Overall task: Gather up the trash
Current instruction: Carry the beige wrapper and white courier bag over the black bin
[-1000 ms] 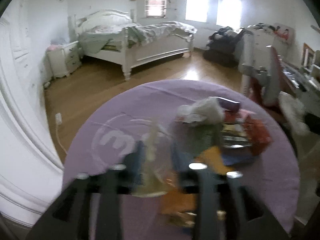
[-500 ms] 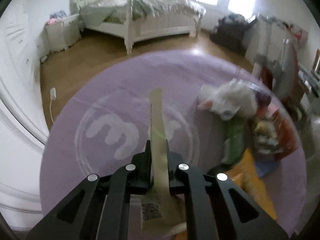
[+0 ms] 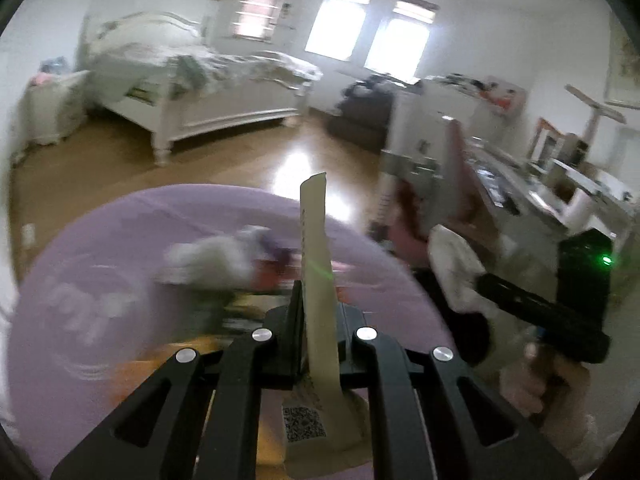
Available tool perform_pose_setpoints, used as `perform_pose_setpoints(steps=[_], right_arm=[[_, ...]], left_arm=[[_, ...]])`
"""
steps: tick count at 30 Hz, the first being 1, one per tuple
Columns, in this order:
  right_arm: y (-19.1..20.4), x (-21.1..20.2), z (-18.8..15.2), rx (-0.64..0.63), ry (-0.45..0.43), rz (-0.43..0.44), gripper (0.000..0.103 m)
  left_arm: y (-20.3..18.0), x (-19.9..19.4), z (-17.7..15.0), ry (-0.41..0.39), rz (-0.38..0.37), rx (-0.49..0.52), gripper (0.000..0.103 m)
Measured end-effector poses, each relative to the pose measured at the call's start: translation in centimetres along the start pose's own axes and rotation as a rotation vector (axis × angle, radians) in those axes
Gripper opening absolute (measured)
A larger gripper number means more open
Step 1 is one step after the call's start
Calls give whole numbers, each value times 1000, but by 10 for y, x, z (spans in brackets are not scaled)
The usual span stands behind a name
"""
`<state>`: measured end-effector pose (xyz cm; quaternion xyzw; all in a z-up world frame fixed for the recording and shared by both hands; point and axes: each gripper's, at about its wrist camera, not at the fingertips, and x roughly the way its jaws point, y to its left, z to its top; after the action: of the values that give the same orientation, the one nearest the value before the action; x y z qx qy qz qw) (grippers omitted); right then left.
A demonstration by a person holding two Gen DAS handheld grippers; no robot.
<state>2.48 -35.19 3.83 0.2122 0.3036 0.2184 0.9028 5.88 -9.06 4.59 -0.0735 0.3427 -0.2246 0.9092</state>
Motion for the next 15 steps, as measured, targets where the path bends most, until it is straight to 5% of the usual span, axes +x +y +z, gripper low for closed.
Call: perform_pose_setpoints(steps=[8, 15], right_arm=[[-89, -72, -2, 125, -115, -182, 71], [-156, -113, -19, 215, -150, -297, 71]], left_arm=[[-96, 81, -3, 70, -200, 16, 11], [-170, 147, -14, 148, -293, 63, 11]])
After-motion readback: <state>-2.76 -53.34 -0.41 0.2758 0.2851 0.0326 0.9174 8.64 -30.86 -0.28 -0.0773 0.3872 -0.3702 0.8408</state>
